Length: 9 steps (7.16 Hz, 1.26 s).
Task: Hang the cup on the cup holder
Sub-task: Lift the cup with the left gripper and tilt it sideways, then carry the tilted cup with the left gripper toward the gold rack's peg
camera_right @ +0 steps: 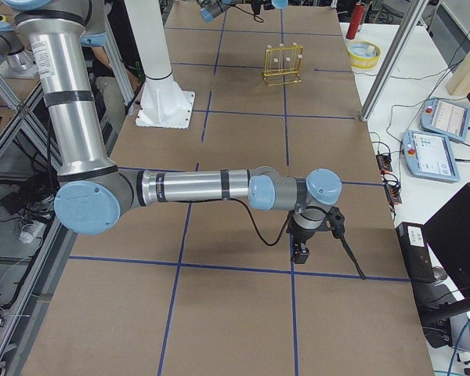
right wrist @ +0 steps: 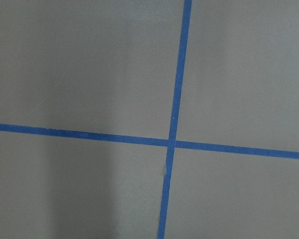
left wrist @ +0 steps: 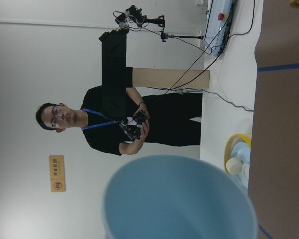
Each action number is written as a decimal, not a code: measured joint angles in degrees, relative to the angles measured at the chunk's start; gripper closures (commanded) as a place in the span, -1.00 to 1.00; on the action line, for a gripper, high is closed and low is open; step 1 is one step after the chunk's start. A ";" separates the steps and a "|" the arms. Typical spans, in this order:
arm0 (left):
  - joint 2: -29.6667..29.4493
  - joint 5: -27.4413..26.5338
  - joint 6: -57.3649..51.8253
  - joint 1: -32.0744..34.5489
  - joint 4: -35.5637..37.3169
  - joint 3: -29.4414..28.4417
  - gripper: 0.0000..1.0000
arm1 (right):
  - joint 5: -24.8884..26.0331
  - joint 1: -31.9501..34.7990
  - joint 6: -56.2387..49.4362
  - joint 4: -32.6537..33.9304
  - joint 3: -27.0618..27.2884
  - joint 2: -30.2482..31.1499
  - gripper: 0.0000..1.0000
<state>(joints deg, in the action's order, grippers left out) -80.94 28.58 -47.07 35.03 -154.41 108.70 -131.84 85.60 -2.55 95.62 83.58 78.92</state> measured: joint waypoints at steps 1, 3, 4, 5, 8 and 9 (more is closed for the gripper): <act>-1.21 -2.76 -8.52 -0.26 0.04 -0.24 1.00 | 0.00 0.00 0.00 0.00 0.00 0.00 -1.00; -3.62 -11.26 -21.73 -3.05 0.32 -2.39 1.00 | 0.00 0.00 0.00 0.00 0.00 0.00 -1.00; -4.62 -15.46 -24.74 -5.48 0.39 -4.52 1.00 | 0.00 0.00 0.00 0.00 0.00 0.00 -1.00; -5.83 -19.32 -25.93 -7.97 0.41 -7.19 1.00 | 0.00 0.00 0.00 0.00 0.00 0.00 -1.00; -9.09 -26.42 -26.42 -13.40 0.32 -12.20 1.00 | 0.00 0.00 0.00 0.00 0.00 0.00 -1.00; -10.46 -27.73 -26.37 -14.69 0.14 -14.01 1.00 | 0.00 0.00 0.02 0.00 0.00 0.00 -1.00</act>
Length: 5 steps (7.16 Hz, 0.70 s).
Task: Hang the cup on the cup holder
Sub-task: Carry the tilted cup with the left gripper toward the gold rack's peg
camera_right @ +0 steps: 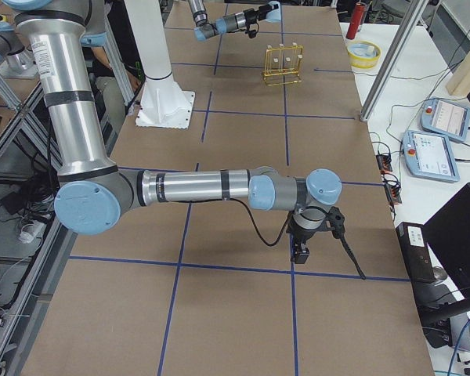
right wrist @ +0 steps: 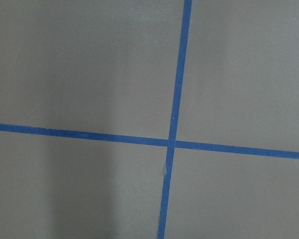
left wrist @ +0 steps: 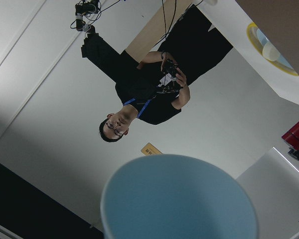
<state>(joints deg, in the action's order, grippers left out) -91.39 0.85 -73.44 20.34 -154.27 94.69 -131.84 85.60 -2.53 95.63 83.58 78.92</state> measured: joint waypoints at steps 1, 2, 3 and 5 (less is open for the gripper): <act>-1.54 -0.54 0.15 -0.66 -0.20 -2.05 1.00 | 0.00 0.00 0.02 0.00 0.00 0.00 -1.00; -2.94 -0.67 0.30 -1.01 -0.24 -3.78 1.00 | 0.00 0.00 0.00 0.00 0.00 0.00 -1.00; -4.12 -0.60 0.36 -1.32 -0.20 -5.03 1.00 | 0.00 0.00 0.00 0.00 0.00 0.00 -1.00; -6.17 -0.40 0.46 -1.85 -0.26 -7.21 1.00 | 0.00 0.00 0.00 0.00 0.00 0.00 -1.00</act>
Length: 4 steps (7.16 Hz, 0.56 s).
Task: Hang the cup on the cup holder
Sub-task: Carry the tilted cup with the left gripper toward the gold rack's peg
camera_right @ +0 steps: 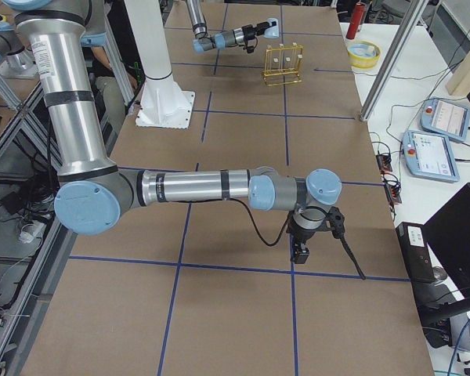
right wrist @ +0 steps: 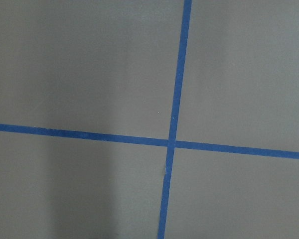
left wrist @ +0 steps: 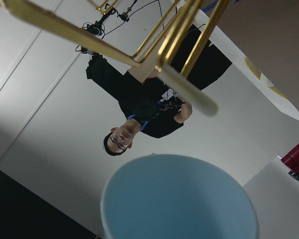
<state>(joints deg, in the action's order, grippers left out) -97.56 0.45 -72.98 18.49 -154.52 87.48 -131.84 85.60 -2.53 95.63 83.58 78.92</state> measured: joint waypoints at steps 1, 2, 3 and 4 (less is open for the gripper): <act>-0.52 0.07 0.02 -0.41 0.00 -0.55 1.00 | 0.00 0.00 -0.01 0.00 0.00 0.00 -1.00; -0.93 0.04 0.05 -0.96 -0.01 -1.32 1.00 | 0.00 0.00 -0.02 0.00 0.00 0.00 -1.00; -1.56 0.00 0.07 -1.25 -0.03 -2.26 1.00 | 0.00 0.00 -0.02 0.00 0.00 0.00 -1.00; -2.44 0.03 0.06 -1.40 -0.01 -3.20 1.00 | 0.00 0.00 -0.02 0.00 0.00 0.00 -1.00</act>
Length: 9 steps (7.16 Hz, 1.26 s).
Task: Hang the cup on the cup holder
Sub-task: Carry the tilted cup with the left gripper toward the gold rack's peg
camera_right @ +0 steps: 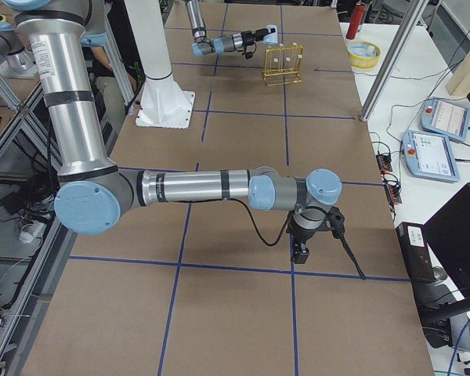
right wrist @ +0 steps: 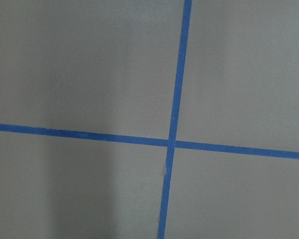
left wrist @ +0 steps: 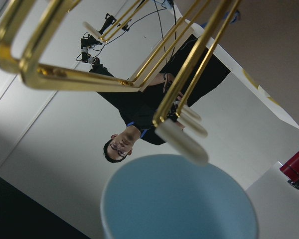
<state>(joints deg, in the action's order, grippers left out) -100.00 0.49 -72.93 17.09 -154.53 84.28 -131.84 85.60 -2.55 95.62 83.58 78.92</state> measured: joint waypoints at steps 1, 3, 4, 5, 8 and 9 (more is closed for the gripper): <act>-0.78 0.03 0.01 -0.08 0.01 -0.96 1.00 | 0.00 0.00 0.00 0.00 0.00 0.00 -1.00; -1.60 0.04 0.06 -0.36 0.02 -2.05 1.00 | 0.00 0.00 0.00 0.00 0.00 0.00 -1.00; -1.87 0.04 0.21 -0.63 0.04 -2.61 1.00 | 0.00 0.00 0.00 0.00 0.00 0.00 -1.00; -2.15 0.04 1.08 -0.89 0.17 -3.24 1.00 | 0.00 0.00 0.00 0.00 0.00 0.00 -1.00; -2.43 0.04 3.03 -1.62 0.52 -4.13 0.97 | 0.00 0.00 0.02 0.00 0.00 0.00 -1.00; -2.58 0.04 3.10 -1.76 0.54 -4.31 -0.96 | 0.00 0.00 0.01 0.00 0.00 0.00 -1.00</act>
<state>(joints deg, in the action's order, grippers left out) -102.58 0.53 -69.82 15.33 -153.99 79.97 -131.84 85.61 -2.54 95.62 83.58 78.93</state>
